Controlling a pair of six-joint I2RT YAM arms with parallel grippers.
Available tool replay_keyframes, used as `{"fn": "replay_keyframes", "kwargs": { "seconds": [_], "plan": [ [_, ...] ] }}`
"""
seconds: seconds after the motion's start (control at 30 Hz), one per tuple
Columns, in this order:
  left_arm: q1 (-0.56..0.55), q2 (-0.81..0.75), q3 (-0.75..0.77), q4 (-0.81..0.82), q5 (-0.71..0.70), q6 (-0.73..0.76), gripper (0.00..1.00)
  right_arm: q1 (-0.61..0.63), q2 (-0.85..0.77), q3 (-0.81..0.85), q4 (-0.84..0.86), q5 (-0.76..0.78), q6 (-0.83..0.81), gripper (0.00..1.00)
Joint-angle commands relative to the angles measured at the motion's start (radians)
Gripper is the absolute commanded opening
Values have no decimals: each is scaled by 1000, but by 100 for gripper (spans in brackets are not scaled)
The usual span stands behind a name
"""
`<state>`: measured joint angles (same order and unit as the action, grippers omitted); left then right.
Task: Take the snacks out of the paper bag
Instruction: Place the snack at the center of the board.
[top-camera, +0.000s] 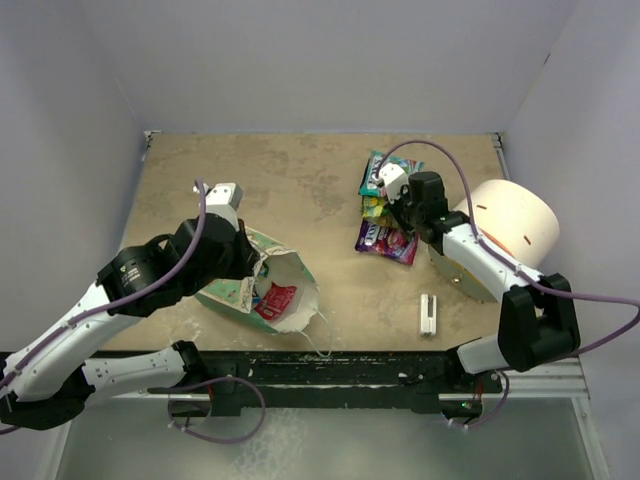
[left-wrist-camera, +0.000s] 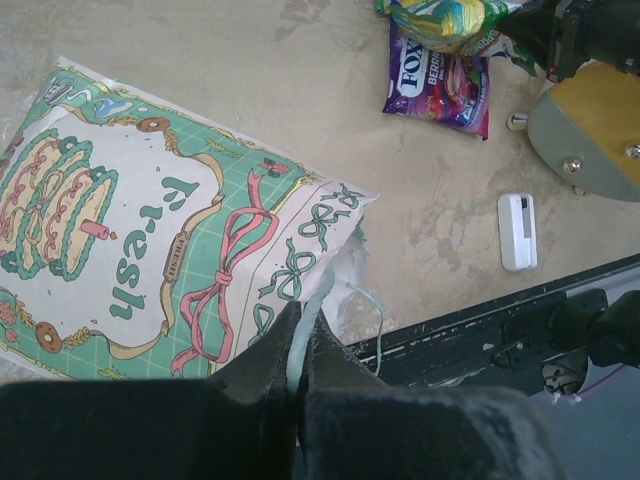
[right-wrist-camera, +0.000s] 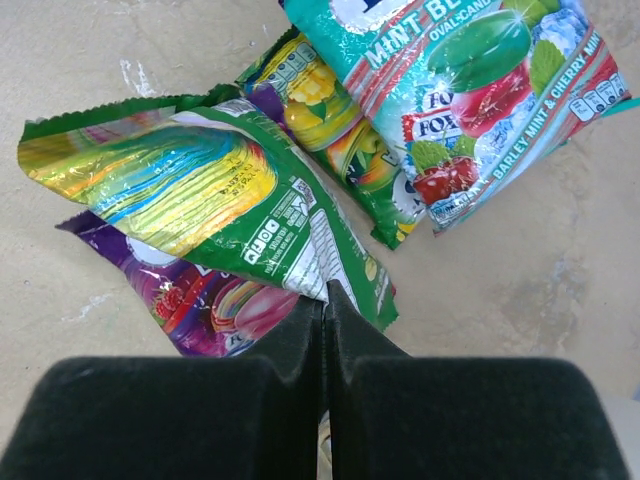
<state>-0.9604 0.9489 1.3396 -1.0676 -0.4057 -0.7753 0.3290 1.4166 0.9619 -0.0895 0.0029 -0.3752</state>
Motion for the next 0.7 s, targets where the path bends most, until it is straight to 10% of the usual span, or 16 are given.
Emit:
{"fn": "replay_keyframes", "kwargs": {
  "seconds": [0.0, 0.3, 0.67],
  "plan": [
    [2, -26, 35, -3, -36, -14, 0, 2, -6, -29, 100, -16, -22, 0],
    [2, -14, 31, 3, -30, -8, 0, 4, 3, -93, 12, 11, -166, 0],
    [2, 6, 31, 24, -36, 12, 0, 81, 42, -172, -12, -51, -188, 24]
  ]
}}
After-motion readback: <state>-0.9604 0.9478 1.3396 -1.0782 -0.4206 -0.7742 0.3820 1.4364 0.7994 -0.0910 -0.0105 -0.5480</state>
